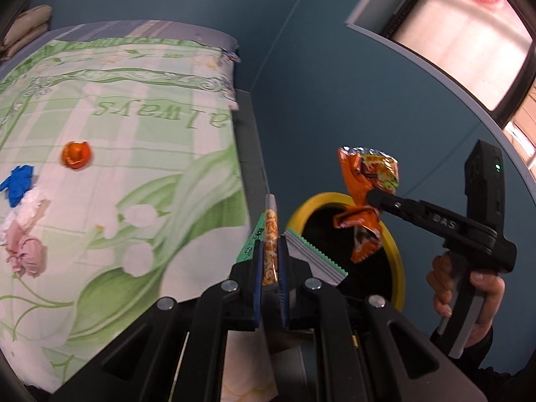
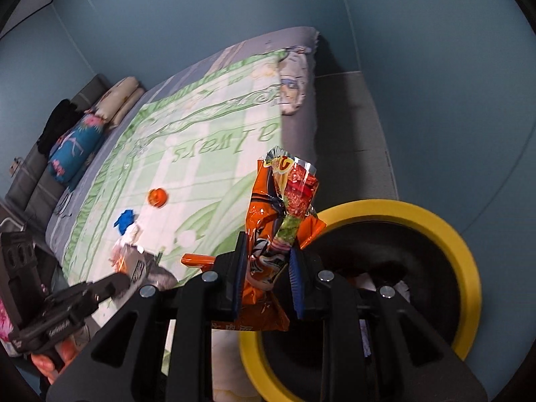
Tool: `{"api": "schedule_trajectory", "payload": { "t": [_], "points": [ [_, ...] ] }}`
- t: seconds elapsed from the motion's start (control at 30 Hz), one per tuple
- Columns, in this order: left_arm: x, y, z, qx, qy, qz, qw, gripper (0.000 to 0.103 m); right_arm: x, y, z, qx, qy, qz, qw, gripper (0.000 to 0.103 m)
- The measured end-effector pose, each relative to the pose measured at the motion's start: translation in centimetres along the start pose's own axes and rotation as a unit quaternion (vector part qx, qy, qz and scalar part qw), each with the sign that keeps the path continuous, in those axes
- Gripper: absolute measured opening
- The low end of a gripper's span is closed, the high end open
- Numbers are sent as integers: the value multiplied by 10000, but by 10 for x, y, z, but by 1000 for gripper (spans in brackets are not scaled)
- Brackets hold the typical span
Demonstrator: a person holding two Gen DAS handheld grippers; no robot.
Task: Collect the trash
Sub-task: 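Carry green packet and orange chip bag with both tools over the yellow bin, then open both tools to drop the packet and chip bag into bin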
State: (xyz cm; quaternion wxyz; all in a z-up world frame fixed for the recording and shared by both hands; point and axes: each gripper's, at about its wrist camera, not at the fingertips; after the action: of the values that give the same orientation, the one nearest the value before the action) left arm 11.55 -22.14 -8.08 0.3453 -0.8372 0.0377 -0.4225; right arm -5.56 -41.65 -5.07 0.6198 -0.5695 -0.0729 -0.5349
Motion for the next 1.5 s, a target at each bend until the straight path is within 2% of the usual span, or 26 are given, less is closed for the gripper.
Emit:
{"api": "schedule_trajectory", "payload": {
  "t": [0.27, 0.5, 0.63, 0.8, 1.03, 1.13, 1.23, 1.5],
  "points": [
    [-9, 23, -51, -298, 447, 359, 9979, 8, -7, -2, -33, -160, 190, -13, 9997, 22],
    [-26, 49, -86, -538, 792, 724, 9928, 8, -13, 0, -56, -326, 332, 73, 9989, 22],
    [-39, 66, -95, -575, 922, 980, 9892, 8, -16, 2, -65, -486, 353, 93, 9982, 22],
    [-46, 83, -98, -629, 956, 1220, 9859, 8, -20, 7, -71, -485, 392, 192, 9979, 22],
    [-44, 88, -104, -713, 967, 1209, 9854, 13, -21, 11, -73, -459, 426, 276, 9977, 26],
    [-46, 86, -100, -742, 895, 1204, 9859, 20, -20, 10, -75, -484, 479, 257, 9973, 30],
    [-48, 81, -96, -725, 829, 1178, 9869, 31, -19, 9, -79, -478, 551, 248, 9970, 39],
    [-37, 65, -75, -612, 635, 922, 9918, 50, -16, 5, -75, -434, 589, 184, 9971, 41]
  ]
}}
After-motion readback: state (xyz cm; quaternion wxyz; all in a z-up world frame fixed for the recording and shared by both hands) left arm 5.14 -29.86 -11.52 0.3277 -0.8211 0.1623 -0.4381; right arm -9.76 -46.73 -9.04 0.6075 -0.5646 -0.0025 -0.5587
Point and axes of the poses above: each gripper's, at about its wrist camera, not at the fingertips, and y roughly the way its jaws point, z to its left, x to its top, and after that the axes turned 9 degrees about -z, right-handed
